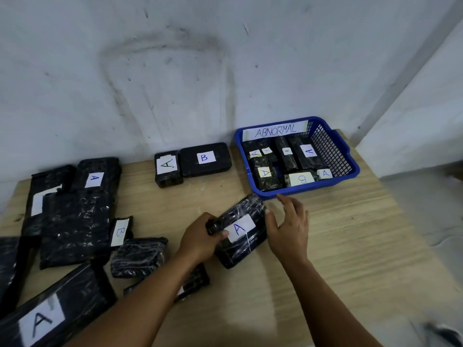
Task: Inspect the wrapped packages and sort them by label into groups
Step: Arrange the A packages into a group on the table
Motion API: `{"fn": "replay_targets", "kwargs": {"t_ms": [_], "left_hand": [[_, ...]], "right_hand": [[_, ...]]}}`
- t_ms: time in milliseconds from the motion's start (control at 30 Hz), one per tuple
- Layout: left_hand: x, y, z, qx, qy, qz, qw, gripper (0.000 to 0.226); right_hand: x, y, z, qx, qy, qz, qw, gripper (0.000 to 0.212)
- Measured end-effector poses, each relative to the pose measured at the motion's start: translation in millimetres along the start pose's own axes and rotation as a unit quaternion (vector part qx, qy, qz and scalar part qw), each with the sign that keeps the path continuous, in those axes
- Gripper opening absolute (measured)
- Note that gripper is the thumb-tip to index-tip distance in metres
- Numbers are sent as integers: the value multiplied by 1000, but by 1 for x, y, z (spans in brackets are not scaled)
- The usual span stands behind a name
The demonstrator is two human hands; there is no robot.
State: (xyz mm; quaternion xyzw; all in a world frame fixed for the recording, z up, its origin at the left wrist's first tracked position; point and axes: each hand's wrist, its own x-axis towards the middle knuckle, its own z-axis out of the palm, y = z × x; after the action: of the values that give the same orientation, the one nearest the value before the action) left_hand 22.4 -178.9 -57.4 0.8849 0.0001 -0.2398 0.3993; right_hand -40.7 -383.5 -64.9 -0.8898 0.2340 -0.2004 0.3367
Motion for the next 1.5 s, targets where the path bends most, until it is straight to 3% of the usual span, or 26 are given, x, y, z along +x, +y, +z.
{"fn": "replay_targets", "kwargs": {"t_ms": [167, 300, 400, 667, 767, 833, 933, 1000, 1067, 1233, 1367, 1500], "left_hand": [[3, 7, -83, -69, 70, 45, 994, 32], [-2, 7, -160, -124, 97, 66, 985, 32], [-16, 10, -204, -155, 98, 93, 979, 34], [-52, 23, -282, -283, 189, 145, 929, 68], [-65, 38, -299, -363, 227, 156, 890, 78], [-71, 45, -304, -370, 220, 147, 890, 82], [-79, 51, -309, -339, 192, 140, 910, 61], [-81, 55, -312, -341, 207, 160, 903, 30], [-82, 61, -318, -345, 239, 185, 889, 15], [-89, 73, -324, -307, 251, 239, 886, 24], [-92, 80, -329, -302, 227, 234, 896, 21], [-92, 89, -333, -311, 249, 228, 888, 17]], "right_hand": [[8, -54, 3, 65, -61, -44, 995, 54], [21, -115, 4, 134, -194, -51, 971, 81], [23, -159, 9, 177, -246, -78, 950, 83], [26, -250, 20, 338, -259, -94, 900, 64], [27, -281, 22, 398, -218, -81, 887, 62], [30, -300, 18, 429, -187, -79, 880, 56], [37, -323, 11, 455, -162, -81, 872, 53], [43, -334, 7, 446, -162, -94, 875, 52], [48, -341, 3, 435, -174, -106, 877, 49], [56, -348, -4, 434, -172, -114, 877, 51], [59, -349, -8, 439, -149, -132, 876, 48], [58, -349, -9, 407, -158, -156, 886, 51]]}}
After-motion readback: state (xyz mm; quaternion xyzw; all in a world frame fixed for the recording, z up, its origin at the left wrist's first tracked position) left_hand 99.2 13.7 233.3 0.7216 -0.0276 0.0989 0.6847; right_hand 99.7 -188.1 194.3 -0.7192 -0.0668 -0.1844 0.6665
